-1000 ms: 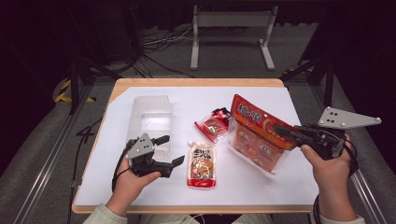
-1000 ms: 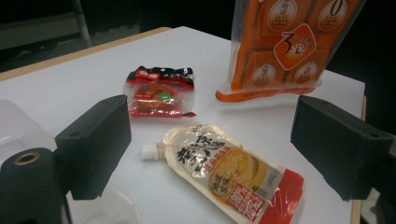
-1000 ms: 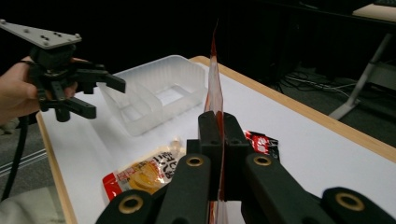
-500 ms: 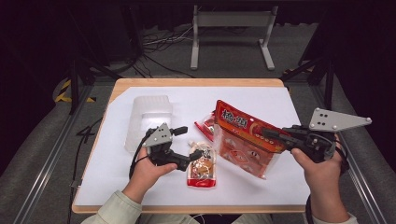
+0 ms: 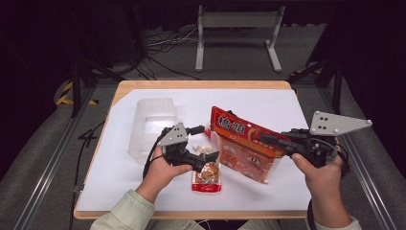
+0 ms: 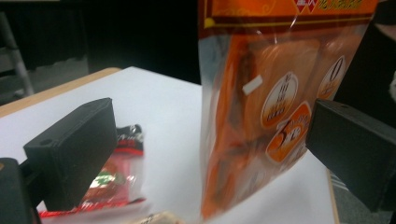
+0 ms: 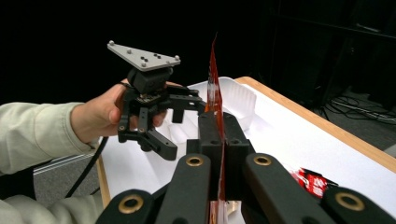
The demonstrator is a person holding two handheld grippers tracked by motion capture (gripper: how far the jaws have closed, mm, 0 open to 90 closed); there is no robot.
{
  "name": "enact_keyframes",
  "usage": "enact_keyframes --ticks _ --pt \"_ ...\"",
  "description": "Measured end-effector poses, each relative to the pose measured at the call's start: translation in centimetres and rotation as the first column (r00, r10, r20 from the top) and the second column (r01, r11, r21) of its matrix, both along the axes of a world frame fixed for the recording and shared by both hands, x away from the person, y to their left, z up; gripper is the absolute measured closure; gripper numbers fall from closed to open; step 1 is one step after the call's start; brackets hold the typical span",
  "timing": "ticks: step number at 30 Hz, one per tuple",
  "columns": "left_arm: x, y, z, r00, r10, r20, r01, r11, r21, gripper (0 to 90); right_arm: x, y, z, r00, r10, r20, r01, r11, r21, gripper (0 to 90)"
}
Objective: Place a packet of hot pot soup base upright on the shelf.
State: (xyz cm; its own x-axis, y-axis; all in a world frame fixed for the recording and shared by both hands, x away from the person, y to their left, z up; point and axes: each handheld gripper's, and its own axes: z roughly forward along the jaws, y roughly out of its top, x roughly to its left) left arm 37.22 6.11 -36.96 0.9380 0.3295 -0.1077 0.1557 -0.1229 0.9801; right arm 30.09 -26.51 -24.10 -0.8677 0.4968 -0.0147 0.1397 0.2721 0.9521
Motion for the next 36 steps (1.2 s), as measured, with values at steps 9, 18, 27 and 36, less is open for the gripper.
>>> enact_keyframes --ticks 9,18,27,36 --pt "0.4 -1.0 -0.5 0.9982 -0.059 -0.006 0.059 0.9981 -0.016 2.6 0.2 0.9 -0.1 0.9995 0.033 -0.001 -0.033 0.999 0.018 90.0" --pt "0.0 -2.3 -0.4 0.991 -0.124 0.049 0.124 0.9922 0.01 12.6 0.6 1.3 -0.6 0.9987 0.051 -0.001 -0.051 0.998 0.037 90.0" --pt "0.0 -2.7 -0.3 0.9757 -0.207 0.072 0.208 0.978 -0.011 36.9 1.2 1.9 -1.3 0.9975 0.07 -0.009 -0.07 0.996 0.058 90.0" --pt "-0.8 -2.3 0.8 0.9475 -0.3 0.112 0.295 0.9537 0.059 70.7 1.4 1.4 -1.6 0.9979 0.064 0.0 -0.064 0.995 0.082 90.0"
